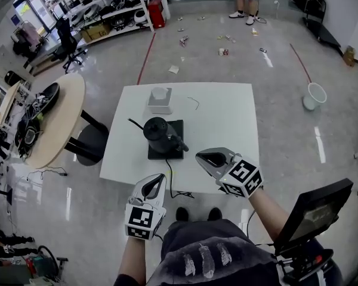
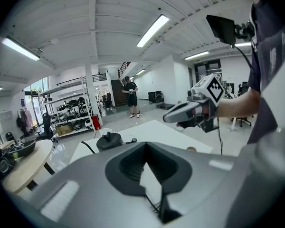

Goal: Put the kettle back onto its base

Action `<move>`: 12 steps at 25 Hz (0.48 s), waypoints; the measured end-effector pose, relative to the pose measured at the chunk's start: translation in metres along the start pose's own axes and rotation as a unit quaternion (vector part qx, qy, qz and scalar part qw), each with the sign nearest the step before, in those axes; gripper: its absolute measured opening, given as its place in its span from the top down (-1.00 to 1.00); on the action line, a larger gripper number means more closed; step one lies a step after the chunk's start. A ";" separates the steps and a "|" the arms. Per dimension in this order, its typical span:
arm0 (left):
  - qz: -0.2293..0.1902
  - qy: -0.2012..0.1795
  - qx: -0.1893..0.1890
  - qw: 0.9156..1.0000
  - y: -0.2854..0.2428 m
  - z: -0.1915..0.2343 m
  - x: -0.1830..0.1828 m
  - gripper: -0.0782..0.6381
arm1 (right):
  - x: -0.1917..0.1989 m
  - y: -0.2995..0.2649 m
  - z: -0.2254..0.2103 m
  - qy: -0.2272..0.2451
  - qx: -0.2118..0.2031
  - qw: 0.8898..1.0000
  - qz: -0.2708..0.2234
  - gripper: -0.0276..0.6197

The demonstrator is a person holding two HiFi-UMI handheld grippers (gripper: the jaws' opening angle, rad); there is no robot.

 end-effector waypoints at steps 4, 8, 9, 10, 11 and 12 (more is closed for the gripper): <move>-0.020 -0.002 0.005 1.000 0.006 0.010 -0.003 0.78 | -0.012 -0.007 0.008 0.011 0.004 1.000 -0.002 0.91; -0.033 -0.006 0.015 0.999 0.020 0.023 0.001 0.78 | -0.025 -0.022 0.025 0.018 0.009 1.000 -0.004 0.91; -0.036 -0.005 0.016 0.999 0.025 0.029 0.003 0.78 | -0.029 -0.027 0.032 0.020 0.009 1.000 -0.005 0.91; -0.040 -0.004 0.016 0.999 0.030 0.036 0.006 0.78 | -0.032 -0.034 0.040 0.023 0.008 1.000 -0.006 0.91; -0.043 -0.003 0.015 0.999 0.036 0.043 0.009 0.78 | -0.035 -0.040 0.048 0.026 0.007 1.000 -0.005 0.91; -0.045 -0.001 0.014 0.999 0.042 0.050 0.012 0.78 | -0.037 -0.045 0.057 0.029 0.005 1.000 -0.003 0.91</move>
Point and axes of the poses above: the fingertips, and each gripper's own axes: y backward along the fingers, z to its left, x out of its underside, the point moved 4 cm from there along y, backward along the fingers, and after that the axes turned 8 degrees about y, right-handed, at the moved point
